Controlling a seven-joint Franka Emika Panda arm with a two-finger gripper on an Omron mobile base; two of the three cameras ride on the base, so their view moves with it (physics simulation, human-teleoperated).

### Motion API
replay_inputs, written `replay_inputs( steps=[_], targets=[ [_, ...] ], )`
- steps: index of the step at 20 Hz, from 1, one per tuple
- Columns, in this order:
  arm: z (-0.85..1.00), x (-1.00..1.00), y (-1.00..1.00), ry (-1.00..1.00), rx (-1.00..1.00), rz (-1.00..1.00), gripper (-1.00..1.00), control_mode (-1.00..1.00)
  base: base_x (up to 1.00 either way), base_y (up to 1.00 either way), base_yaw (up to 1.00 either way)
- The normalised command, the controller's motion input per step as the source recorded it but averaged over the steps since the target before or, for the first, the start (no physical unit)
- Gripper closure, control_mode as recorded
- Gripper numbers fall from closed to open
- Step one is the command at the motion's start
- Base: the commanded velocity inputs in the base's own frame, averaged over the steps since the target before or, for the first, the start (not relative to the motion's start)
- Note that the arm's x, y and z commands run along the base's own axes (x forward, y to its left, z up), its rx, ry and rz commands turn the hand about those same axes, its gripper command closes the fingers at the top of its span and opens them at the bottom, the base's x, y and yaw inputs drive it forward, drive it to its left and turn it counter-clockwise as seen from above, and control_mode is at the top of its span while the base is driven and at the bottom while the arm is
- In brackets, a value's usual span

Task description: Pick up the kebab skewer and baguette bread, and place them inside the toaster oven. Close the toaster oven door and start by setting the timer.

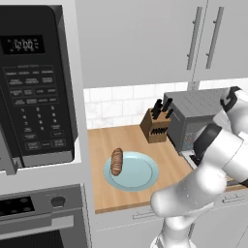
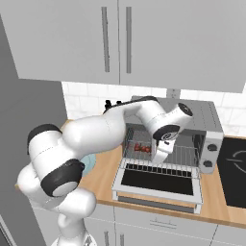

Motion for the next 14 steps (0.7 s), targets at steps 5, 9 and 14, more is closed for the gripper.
replay_inputs(
  steps=[5,9,14],
  targets=[
    [-0.01,-0.03,-0.07,-0.18,0.03,0.0,1.0,-1.0,0.0,0.0,0.0],
    [-0.01,-0.19,-0.02,-0.32,0.03,0.0,1.0,-1.0,0.0,0.0,0.0],
    [0.0,0.22,0.0,-0.15,0.02,-0.09,1.0,-1.0,0.0,0.0,0.0]
  ],
)
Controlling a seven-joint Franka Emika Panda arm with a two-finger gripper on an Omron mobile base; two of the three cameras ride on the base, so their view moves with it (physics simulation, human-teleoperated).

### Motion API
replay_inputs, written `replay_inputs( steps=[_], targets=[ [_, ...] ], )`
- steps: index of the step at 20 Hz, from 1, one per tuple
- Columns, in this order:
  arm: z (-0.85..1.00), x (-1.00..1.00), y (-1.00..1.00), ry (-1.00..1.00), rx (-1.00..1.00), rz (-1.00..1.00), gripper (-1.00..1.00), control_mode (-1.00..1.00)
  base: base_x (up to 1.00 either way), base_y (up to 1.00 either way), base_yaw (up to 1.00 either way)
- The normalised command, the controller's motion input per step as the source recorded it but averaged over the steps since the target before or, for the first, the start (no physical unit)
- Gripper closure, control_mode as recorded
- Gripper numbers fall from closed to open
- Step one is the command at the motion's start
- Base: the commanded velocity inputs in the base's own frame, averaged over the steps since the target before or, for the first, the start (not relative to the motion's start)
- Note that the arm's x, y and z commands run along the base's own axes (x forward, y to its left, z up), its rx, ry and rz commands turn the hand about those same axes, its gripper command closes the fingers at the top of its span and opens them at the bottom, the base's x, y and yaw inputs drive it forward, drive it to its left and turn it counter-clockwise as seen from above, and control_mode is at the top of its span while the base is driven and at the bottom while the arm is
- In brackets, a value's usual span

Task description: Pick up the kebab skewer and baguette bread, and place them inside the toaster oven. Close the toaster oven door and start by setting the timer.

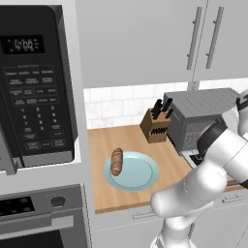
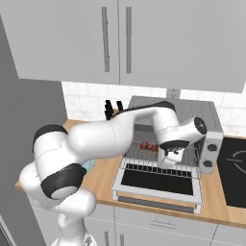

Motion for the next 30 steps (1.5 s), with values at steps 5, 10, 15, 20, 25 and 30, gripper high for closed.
replay_inputs(
  steps=[5,10,15,20,25,30],
  targets=[
    [0.0,0.18,0.0,-0.15,0.0,-0.07,1.0,-1.0,0.0,0.0,0.0],
    [-0.03,0.11,0.0,-0.17,0.0,-0.12,1.0,-1.0,0.0,0.0,0.0],
    [-0.14,0.19,0.01,-0.11,-0.02,-0.09,1.0,-1.0,0.0,0.0,0.0],
    [-0.26,0.07,0.0,-0.05,-0.16,0.0,1.0,-1.0,0.0,0.0,0.0],
    [-0.07,0.16,0.0,-0.1,-0.09,0.0,1.0,-1.0,0.0,0.0,0.0],
    [-0.06,0.22,0.0,-0.07,-0.04,0.0,1.0,-1.0,0.0,0.0,0.0]
  ],
)
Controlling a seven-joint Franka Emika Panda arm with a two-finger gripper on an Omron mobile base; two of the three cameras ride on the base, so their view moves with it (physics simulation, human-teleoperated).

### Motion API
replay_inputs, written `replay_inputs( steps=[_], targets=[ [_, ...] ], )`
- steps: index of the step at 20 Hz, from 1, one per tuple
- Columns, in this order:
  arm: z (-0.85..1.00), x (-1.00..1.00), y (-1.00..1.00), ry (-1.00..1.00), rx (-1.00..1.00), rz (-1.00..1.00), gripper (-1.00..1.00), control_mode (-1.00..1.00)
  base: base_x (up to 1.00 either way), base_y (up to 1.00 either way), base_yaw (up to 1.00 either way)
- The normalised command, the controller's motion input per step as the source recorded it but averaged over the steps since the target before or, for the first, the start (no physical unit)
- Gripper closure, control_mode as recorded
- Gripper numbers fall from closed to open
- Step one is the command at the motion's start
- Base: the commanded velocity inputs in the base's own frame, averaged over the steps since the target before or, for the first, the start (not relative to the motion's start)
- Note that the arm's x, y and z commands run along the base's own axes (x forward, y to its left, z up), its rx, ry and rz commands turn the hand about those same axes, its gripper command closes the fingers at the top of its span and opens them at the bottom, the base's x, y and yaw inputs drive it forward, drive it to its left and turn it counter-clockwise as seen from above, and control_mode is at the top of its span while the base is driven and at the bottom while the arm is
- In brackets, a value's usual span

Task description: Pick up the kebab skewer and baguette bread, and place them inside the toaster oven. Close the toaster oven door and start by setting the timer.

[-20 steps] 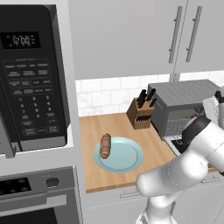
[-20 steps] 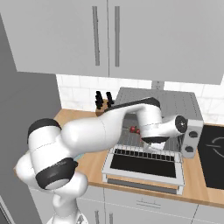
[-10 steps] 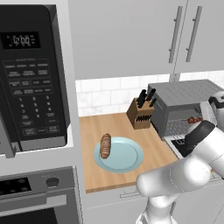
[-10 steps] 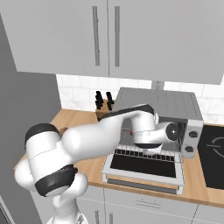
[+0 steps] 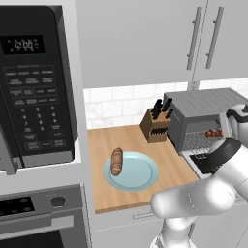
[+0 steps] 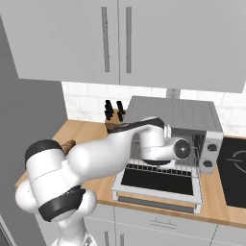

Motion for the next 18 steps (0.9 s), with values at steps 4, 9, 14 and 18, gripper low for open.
replay_inputs(
  steps=[4,9,14,18],
  targets=[
    [-0.03,0.26,0.0,0.0,-0.02,0.0,1.0,-1.0,0.0,0.0,0.0],
    [0.0,0.02,0.02,0.03,-0.02,0.0,-1.0,-1.0,0.0,0.0,0.0],
    [0.0,0.0,0.0,0.0,0.0,0.0,-1.0,-1.0,0.0,0.0,0.0],
    [0.0,0.0,0.0,0.0,0.0,0.0,-1.0,-1.0,0.0,0.0,0.0]
  ],
)
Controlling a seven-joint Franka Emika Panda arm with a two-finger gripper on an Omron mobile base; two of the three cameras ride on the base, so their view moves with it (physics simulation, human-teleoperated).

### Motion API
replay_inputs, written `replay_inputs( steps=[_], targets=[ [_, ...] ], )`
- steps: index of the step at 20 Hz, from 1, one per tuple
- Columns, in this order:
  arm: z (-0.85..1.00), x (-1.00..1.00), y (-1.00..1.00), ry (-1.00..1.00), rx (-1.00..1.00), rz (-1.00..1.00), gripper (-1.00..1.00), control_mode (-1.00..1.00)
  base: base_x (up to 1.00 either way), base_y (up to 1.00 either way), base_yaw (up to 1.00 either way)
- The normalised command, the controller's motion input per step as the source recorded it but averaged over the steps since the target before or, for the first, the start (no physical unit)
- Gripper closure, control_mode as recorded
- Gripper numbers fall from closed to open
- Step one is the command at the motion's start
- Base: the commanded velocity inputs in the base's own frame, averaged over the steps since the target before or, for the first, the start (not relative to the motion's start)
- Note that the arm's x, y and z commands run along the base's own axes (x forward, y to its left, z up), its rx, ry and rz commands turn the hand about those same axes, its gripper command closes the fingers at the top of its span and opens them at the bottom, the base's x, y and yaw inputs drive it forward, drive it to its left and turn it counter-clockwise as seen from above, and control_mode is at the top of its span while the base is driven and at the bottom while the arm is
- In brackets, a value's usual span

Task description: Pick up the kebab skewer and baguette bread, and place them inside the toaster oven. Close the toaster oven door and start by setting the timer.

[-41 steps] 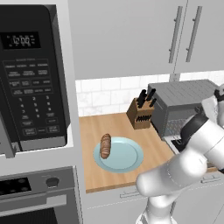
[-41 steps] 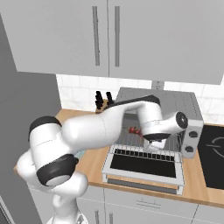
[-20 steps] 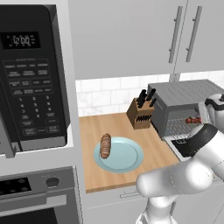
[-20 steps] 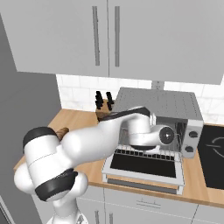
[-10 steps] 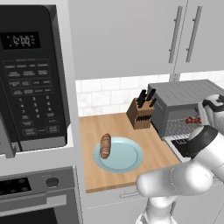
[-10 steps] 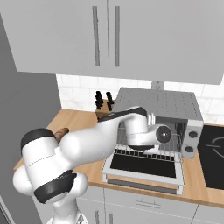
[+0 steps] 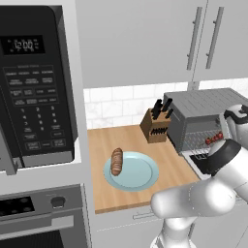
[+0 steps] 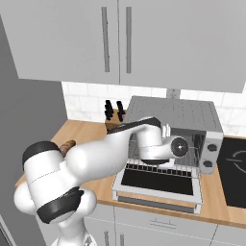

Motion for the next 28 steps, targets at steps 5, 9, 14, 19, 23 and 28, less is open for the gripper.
replay_inputs(
  steps=[5,9,14,19,23,28],
  targets=[
    [0.14,0.0,0.0,0.04,0.0,0.0,-1.0,-1.0,0.0,0.0,0.0],
    [0.17,0.0,0.0,0.18,0.0,0.0,-1.0,-1.0,0.0,0.0,0.0],
    [0.11,0.15,0.0,0.08,0.0,0.0,-1.0,-1.0,0.0,0.0,0.0],
    [0.07,-0.59,0.1,0.01,0.0,-0.02,-1.0,-1.0,0.0,0.0,0.0],
    [0.17,-0.97,0.38,0.17,0.0,-0.01,-1.0,-1.0,0.0,0.0,0.0],
    [0.4,-0.24,0.83,0.17,-0.01,0.07,-1.0,-1.0,0.0,0.0,0.0]
  ],
)
